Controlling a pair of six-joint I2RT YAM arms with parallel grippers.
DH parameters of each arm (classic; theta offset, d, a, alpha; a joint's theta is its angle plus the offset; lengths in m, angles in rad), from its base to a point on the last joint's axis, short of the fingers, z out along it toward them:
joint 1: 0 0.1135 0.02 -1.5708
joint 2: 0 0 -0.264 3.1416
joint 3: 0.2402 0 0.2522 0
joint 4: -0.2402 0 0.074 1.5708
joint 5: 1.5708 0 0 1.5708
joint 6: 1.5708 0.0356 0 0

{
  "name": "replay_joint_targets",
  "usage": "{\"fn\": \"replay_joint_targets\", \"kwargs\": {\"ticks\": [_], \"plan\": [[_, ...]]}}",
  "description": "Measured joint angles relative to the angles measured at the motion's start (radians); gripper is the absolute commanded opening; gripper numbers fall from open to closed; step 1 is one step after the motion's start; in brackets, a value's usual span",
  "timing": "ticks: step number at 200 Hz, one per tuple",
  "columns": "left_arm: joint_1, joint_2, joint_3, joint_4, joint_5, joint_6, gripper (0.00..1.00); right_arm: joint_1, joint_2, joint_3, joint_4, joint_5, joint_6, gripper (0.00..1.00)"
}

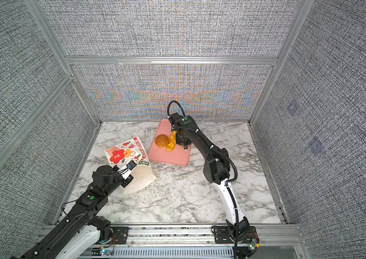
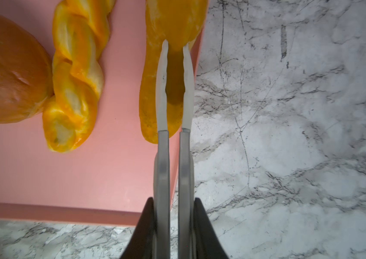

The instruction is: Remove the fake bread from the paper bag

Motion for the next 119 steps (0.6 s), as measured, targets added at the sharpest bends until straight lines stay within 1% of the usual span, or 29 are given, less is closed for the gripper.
{"fn": "replay_joint_targets", "kwargs": {"ticks": [18,34,53,75,119], "plan": [[0.0,-0.001,0.0,-0.001,0.008,0.0,0.0,0.006,0.011,0.023,-0.051,0.046,0.01,0.0],[0.0,-0.002,0.0,0.0,0.013,0.0,0.0,0.011,-0.023,-0.016,-0.056,0.053,0.012,0.0],[-0.001,-0.002,0.0,0.001,0.019,0.0,0.0,0.011,-0.084,-0.08,-0.068,0.052,0.012,0.0],[-0.001,-0.003,0.0,0.001,0.02,0.0,0.0,0.006,-0.129,-0.095,-0.065,0.044,0.013,0.0],[-0.001,-0.004,0.0,0.001,0.02,0.0,0.0,0.008,-0.148,-0.1,-0.064,0.004,0.02,0.0]]}}
